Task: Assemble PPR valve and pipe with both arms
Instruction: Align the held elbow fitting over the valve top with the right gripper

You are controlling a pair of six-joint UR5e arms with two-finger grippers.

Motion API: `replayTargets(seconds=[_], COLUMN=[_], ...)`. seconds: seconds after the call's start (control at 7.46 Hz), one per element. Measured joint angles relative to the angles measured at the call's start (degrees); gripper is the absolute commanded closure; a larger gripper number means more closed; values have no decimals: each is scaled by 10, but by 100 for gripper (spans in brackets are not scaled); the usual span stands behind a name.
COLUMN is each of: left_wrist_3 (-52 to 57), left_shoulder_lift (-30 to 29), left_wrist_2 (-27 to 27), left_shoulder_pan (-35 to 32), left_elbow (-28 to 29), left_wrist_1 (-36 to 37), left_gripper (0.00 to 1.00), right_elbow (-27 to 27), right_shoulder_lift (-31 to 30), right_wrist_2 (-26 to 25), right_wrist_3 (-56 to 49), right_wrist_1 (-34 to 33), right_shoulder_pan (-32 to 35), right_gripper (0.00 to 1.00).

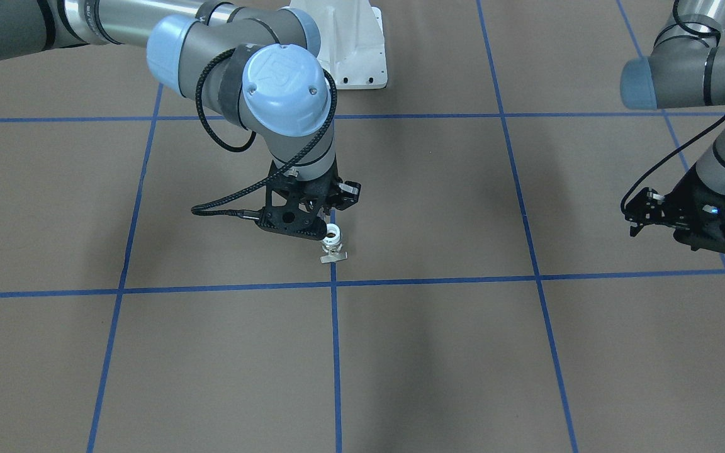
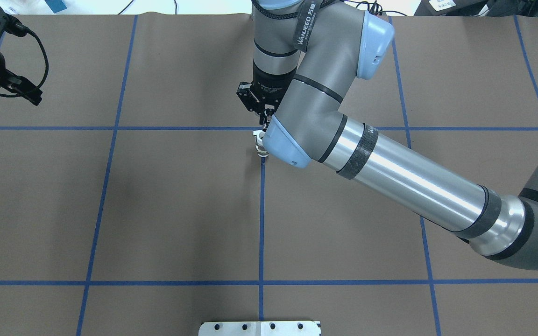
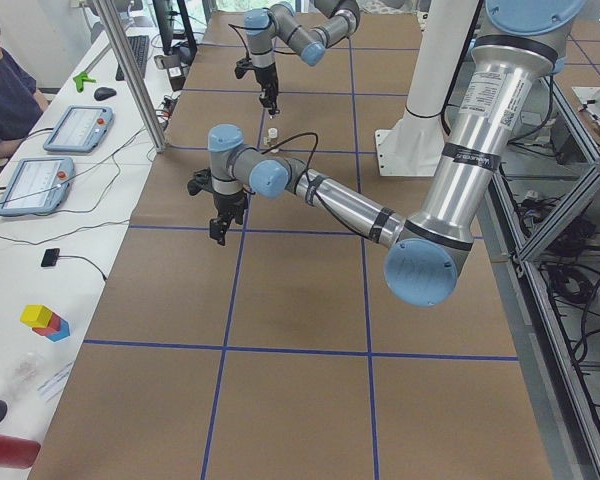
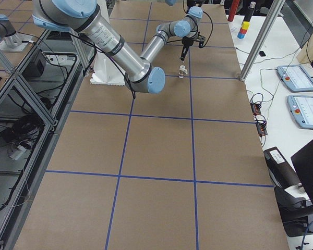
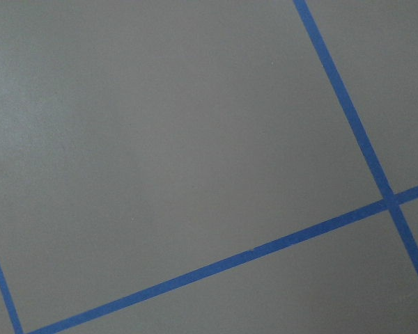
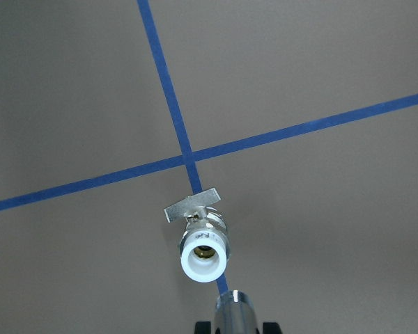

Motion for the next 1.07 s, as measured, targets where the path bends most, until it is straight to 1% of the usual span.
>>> replayTargets(seconds=[0.13,0.4,1.07], left_wrist_3=[0,0,-1], left_shoulder_lift=[0,0,0], left_wrist_2=[0,0,0], left_shoulder_pan=[0,0,1], left_elbow=[0,0,0], left_wrist_1=[0,0,0], left_gripper=[0,0,0], right_elbow=[-19,-40,-49], right_shoulder_lift=[3,11,14], right_wrist_2=[-3,-12,-17], right_wrist_3=[0,-5,-5], right_wrist_1=[20,34,36], right_shoulder_pan=[-3,-8,-15], right_gripper=[100,100,100])
